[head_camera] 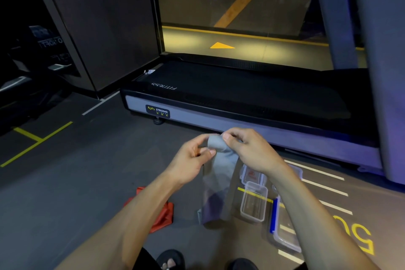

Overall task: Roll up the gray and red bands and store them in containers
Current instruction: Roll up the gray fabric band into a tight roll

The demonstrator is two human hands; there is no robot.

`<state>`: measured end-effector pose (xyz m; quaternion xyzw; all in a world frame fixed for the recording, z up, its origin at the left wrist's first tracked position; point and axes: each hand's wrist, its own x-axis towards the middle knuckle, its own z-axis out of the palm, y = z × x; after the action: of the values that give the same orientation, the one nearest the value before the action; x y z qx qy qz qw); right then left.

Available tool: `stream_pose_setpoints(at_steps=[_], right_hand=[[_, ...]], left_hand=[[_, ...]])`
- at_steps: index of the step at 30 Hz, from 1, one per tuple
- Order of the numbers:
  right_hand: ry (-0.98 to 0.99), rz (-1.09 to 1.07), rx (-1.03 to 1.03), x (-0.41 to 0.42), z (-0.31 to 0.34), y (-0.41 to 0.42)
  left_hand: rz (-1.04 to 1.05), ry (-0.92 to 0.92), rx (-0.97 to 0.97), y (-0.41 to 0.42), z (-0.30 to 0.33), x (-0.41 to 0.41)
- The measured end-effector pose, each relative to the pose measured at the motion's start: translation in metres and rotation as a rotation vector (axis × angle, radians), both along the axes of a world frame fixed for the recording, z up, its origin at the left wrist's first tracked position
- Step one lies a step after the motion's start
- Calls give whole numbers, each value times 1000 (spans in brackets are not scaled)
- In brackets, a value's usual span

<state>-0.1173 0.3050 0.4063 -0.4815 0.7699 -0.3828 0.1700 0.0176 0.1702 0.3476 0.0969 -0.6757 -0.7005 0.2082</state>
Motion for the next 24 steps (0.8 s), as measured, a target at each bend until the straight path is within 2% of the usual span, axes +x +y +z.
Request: stream_pose_setpoints(at_steps=[7, 10, 12, 16, 19, 24], right_hand=[[-28, 49, 84, 1, 3, 0], [48, 91, 112, 2, 1, 0], [82, 64, 70, 1, -1, 0], [16, -85, -65, -4, -4, 2], [-13, -151, -91, -7, -6, 2], [36, -104, -57, -3, -4, 1]], left_hand=[[25, -39, -2, 1, 0, 2], [39, -62, -1, -1, -1, 2], [44, -68, 6, -1, -1, 2], [21, -77, 54, 0, 1, 2], [8, -87, 37, 0, 0, 3], [26, -59, 35, 0, 2, 2]])
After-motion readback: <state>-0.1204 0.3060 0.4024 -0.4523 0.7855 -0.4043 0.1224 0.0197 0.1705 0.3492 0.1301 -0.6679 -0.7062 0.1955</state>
